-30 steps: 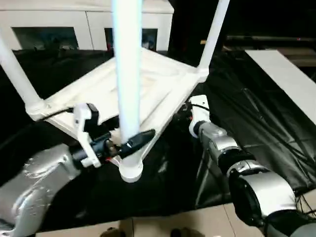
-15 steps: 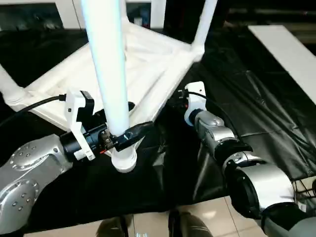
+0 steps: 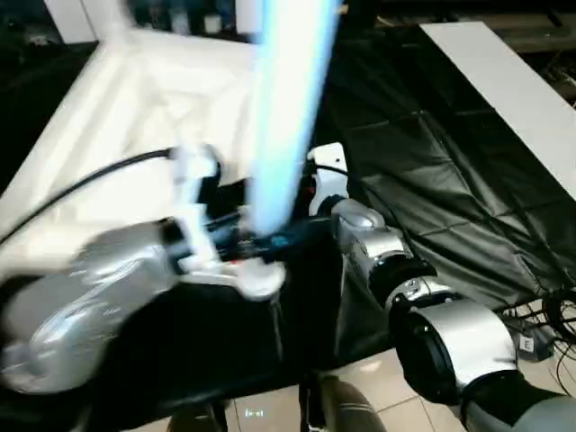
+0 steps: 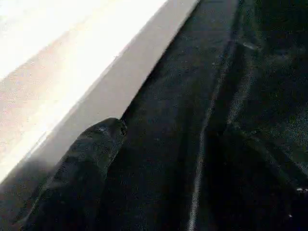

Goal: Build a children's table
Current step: Rotate table base

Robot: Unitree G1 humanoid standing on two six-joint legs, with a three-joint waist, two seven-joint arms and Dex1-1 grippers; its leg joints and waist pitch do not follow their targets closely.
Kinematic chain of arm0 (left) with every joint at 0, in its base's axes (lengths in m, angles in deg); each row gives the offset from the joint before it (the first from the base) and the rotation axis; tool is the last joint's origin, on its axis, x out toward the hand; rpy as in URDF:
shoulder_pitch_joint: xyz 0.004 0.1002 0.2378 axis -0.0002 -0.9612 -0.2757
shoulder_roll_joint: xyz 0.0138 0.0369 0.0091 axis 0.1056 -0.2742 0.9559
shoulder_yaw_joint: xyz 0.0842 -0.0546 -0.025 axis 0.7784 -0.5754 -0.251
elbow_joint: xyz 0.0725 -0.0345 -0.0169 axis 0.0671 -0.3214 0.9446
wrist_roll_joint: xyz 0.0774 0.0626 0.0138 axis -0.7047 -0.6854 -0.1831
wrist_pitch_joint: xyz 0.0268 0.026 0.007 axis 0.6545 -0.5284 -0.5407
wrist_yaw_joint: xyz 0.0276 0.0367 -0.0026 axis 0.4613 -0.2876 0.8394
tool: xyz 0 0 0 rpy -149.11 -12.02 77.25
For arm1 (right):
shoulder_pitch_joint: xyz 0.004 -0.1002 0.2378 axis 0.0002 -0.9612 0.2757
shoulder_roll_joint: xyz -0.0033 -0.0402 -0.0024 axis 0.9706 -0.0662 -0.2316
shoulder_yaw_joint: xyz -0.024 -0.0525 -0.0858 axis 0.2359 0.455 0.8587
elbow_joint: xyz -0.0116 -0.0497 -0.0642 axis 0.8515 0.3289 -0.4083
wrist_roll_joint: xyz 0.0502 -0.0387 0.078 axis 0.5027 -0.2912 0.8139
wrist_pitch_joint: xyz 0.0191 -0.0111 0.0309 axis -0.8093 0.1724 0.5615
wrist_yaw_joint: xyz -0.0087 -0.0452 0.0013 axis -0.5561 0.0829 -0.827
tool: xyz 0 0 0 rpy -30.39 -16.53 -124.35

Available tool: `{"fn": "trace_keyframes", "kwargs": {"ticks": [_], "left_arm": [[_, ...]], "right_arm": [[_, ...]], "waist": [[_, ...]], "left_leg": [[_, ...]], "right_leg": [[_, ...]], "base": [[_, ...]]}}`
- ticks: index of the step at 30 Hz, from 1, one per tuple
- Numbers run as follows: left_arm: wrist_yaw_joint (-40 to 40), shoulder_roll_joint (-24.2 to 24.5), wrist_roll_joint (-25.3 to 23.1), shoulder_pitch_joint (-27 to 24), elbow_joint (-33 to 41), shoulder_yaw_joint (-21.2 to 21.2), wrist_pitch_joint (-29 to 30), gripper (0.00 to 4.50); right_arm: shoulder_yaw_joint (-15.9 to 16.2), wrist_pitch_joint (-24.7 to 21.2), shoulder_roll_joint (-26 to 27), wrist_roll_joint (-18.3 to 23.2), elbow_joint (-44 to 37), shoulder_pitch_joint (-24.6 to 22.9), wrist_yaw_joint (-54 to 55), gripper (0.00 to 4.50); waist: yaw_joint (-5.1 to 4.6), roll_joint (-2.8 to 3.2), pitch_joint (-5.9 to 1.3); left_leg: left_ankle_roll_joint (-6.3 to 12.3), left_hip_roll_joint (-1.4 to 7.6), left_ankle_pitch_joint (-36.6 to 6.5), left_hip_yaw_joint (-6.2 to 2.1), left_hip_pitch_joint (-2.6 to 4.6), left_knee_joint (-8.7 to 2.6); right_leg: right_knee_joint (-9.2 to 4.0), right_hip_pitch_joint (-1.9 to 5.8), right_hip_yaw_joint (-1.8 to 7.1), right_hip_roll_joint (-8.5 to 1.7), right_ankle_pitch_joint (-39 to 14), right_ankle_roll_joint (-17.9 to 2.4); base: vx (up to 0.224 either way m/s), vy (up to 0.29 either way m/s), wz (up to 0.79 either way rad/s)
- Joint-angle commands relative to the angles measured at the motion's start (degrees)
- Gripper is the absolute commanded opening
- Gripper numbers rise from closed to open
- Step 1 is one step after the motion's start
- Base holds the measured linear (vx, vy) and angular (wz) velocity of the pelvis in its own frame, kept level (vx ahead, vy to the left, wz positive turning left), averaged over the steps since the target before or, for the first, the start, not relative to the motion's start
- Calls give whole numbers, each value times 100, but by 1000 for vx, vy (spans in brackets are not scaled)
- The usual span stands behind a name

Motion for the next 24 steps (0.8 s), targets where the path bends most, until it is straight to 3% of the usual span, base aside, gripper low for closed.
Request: {"fn": "trace_keyframes", "kwargs": {"ticks": [1,3,7,12,14,19,22,24], "left_arm": [[-38,-125,-264,179,-185,290,-174,449],[-11,-335,-545,401,-549,530,-371,449],[-74,-556,-941,672,-1061,690,-685,449],[-335,-450,-2050,902,-2118,908,-1573,449],[-192,-341,-2241,900,-2373,924,-1808,449],[37,-306,-2264,925,-2617,782,-1977,449],[224,-251,-2035,862,-2454,719,-1772,449],[284,-231,-1922,799,-2343,687,-1679,449]], "right_arm": [[290,-108,401,-148,120,-157,-495,383],[280,-91,348,-181,105,-199,-529,383],[290,-65,256,-228,95,-235,-462,383],[180,-22,2,-238,43,-272,-52,383],[106,20,-119,-197,-7,-269,37,383],[-55,126,-378,-95,-172,-287,79,383],[-39,223,-549,-79,-372,-410,-61,383],[-30,280,-638,-67,-525,-500,-124,383]], "waist": [[105,173,-476],[125,207,-503],[140,195,-526],[174,170,-577],[185,174,-589],[237,193,-632],[257,167,-722],[276,173,-728]], "left_leg": [[330,212,-761,-68,62,-400],[366,227,-767,-51,95,-379],[339,228,-839,-39,126,-367],[200,224,-1066,-56,142,-365],[150,206,-1068,-59,149,-357],[92,213,-1085,-30,182,-334],[115,206,-894,-28,156,-298],[164,204,-824,-25,144,-279]], "right_leg": [[-242,479,282,-371,-267,-1683],[-231,495,283,-364,-272,-1771],[-248,495,288,-343,-388,-1797],[-294,518,284,-334,-915,-1583],[-305,513,293,-341,-1096,-1471],[-295,471,287,-301,-1072,-1493],[-230,523,276,-296,-783,-1593],[-203,519,274,-286,-672,-1631]], "base": [[0,0,0],[0,0,0],[0,0,0],[0,0,0],[0,0,0],[0,0,0],[0,0,0],[0,0,0]]}}
